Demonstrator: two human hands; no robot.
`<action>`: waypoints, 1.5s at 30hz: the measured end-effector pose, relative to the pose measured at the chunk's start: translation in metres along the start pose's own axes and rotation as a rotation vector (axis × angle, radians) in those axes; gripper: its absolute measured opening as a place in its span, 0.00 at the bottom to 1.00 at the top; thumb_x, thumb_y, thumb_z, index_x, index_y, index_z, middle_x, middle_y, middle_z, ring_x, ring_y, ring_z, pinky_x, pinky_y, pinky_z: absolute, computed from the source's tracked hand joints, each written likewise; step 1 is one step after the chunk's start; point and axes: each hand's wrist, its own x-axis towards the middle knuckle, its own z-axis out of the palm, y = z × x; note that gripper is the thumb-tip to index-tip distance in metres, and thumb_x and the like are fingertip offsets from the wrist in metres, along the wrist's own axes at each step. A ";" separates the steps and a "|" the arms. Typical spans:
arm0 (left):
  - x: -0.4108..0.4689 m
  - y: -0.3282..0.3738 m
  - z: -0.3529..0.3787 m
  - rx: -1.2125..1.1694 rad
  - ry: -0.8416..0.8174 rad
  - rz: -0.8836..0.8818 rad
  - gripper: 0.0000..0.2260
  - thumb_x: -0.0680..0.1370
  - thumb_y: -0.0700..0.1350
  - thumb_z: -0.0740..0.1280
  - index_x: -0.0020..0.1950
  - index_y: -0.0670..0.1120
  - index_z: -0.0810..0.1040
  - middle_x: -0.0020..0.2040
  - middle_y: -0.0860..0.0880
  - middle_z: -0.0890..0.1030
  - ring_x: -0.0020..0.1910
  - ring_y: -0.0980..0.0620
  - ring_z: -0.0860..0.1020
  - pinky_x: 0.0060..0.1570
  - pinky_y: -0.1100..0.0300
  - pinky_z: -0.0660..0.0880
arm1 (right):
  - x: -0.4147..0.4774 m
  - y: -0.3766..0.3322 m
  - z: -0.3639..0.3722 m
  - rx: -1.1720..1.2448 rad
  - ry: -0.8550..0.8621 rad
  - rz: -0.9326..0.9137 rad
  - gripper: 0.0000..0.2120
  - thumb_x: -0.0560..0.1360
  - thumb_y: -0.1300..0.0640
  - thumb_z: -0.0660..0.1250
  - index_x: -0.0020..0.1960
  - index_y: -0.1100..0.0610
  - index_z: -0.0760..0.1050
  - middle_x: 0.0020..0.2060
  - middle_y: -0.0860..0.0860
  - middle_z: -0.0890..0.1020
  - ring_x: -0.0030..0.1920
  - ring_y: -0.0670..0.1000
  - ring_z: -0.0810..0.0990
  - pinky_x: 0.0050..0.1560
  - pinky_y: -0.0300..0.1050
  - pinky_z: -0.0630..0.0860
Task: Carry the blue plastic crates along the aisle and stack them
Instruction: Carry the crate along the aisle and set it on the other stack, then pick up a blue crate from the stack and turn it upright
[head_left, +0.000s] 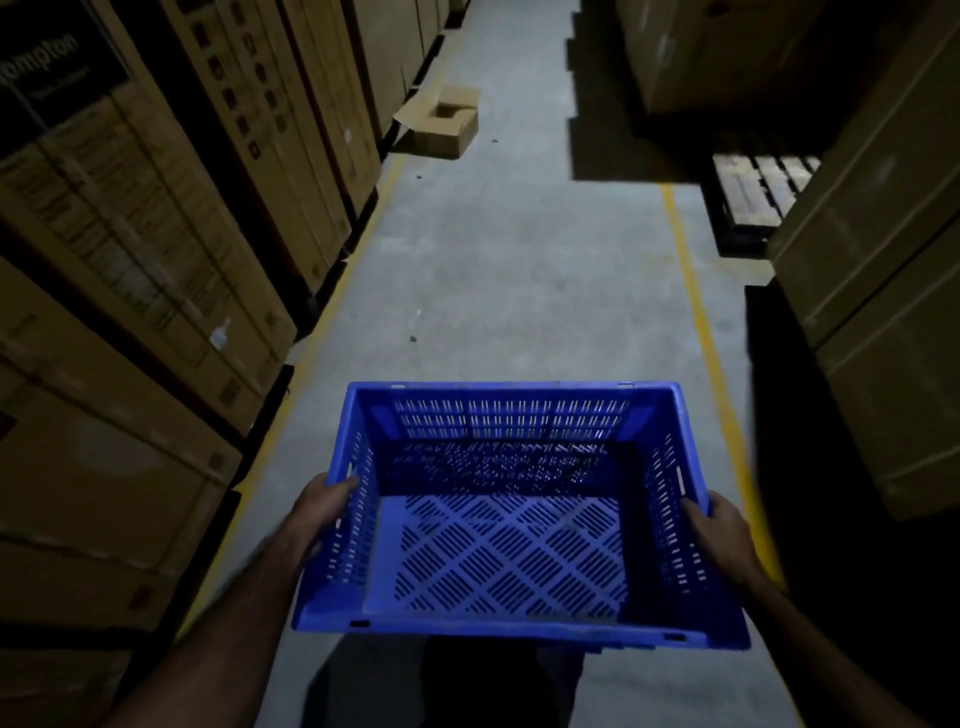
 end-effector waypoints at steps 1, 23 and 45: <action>-0.001 0.005 0.002 -0.008 -0.001 0.005 0.19 0.74 0.58 0.66 0.57 0.46 0.79 0.47 0.43 0.86 0.41 0.41 0.85 0.48 0.39 0.81 | 0.001 0.000 0.001 -0.009 -0.004 0.001 0.12 0.76 0.56 0.61 0.56 0.61 0.75 0.50 0.62 0.82 0.46 0.59 0.80 0.45 0.47 0.72; -0.002 0.021 0.029 -0.094 0.107 -0.015 0.10 0.78 0.48 0.66 0.54 0.43 0.77 0.49 0.40 0.82 0.44 0.41 0.82 0.48 0.47 0.78 | 0.032 0.012 0.023 -0.069 -0.074 0.098 0.15 0.74 0.53 0.60 0.58 0.58 0.73 0.50 0.59 0.82 0.46 0.60 0.81 0.50 0.55 0.79; -0.011 0.017 0.027 -0.023 0.057 0.029 0.16 0.79 0.48 0.65 0.62 0.38 0.76 0.51 0.37 0.82 0.43 0.40 0.81 0.36 0.55 0.75 | 0.022 0.015 0.027 -0.185 -0.113 0.166 0.16 0.77 0.54 0.57 0.61 0.63 0.67 0.55 0.65 0.78 0.50 0.63 0.79 0.49 0.50 0.75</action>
